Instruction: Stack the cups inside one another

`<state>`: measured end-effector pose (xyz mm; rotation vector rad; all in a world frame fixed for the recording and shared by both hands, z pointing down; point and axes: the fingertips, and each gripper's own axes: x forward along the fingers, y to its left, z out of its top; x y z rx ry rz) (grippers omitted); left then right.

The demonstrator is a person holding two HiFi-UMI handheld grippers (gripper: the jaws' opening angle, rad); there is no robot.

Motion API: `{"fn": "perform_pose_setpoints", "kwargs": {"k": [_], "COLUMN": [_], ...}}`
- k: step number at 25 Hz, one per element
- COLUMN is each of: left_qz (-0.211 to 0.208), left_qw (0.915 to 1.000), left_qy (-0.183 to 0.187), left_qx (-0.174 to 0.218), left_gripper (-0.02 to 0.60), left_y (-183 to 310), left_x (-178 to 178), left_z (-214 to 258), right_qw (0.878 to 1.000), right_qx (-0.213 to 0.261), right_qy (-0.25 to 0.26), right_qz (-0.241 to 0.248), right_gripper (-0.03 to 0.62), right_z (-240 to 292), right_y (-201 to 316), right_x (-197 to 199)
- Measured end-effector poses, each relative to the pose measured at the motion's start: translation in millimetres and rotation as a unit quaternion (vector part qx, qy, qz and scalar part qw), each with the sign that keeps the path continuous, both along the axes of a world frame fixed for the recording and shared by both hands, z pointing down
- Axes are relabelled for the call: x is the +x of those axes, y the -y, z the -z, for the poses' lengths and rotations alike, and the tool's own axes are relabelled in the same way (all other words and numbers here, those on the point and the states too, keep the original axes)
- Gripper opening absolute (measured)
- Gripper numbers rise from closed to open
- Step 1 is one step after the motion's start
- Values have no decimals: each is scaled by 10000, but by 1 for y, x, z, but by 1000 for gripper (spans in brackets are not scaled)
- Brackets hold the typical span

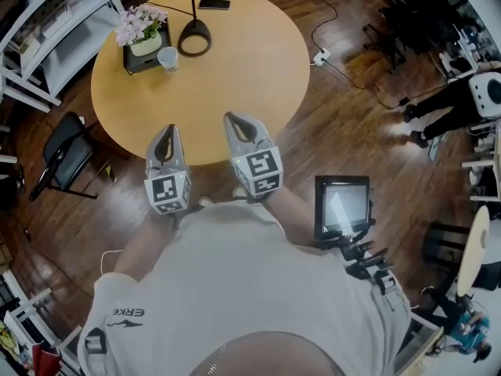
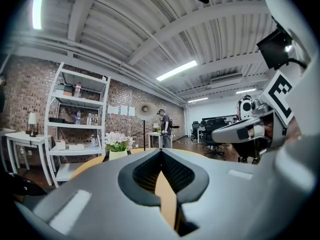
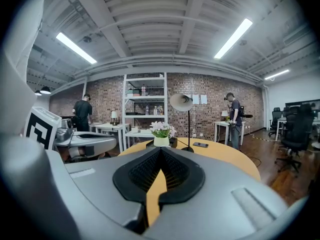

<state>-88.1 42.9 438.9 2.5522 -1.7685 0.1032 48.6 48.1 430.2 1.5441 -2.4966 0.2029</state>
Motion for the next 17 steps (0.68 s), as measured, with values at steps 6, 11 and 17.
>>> {"fn": "perform_pose_setpoints", "kwargs": {"k": [6,11,17], "left_qz": [-18,-80,-131], "left_qw": [10000,9999,9999], "left_qy": [-30,-40,-13], "left_qx": [-51,-62,-61], "left_gripper": [2,2,2], "left_y": [3,2,4], "left_x": [-3,0,1], "left_z": [-2,-2,0], "right_qw": [10000,9999,9999], "right_qx": [-4,-32,-3], "right_qy": [-31,-93,-123], "right_qz": [9,30,55], "right_gripper": [12,12,12], "right_z": [-1,-2,-1], "right_y": [0,-1,1], "right_x": [-4,-6,-9]}}
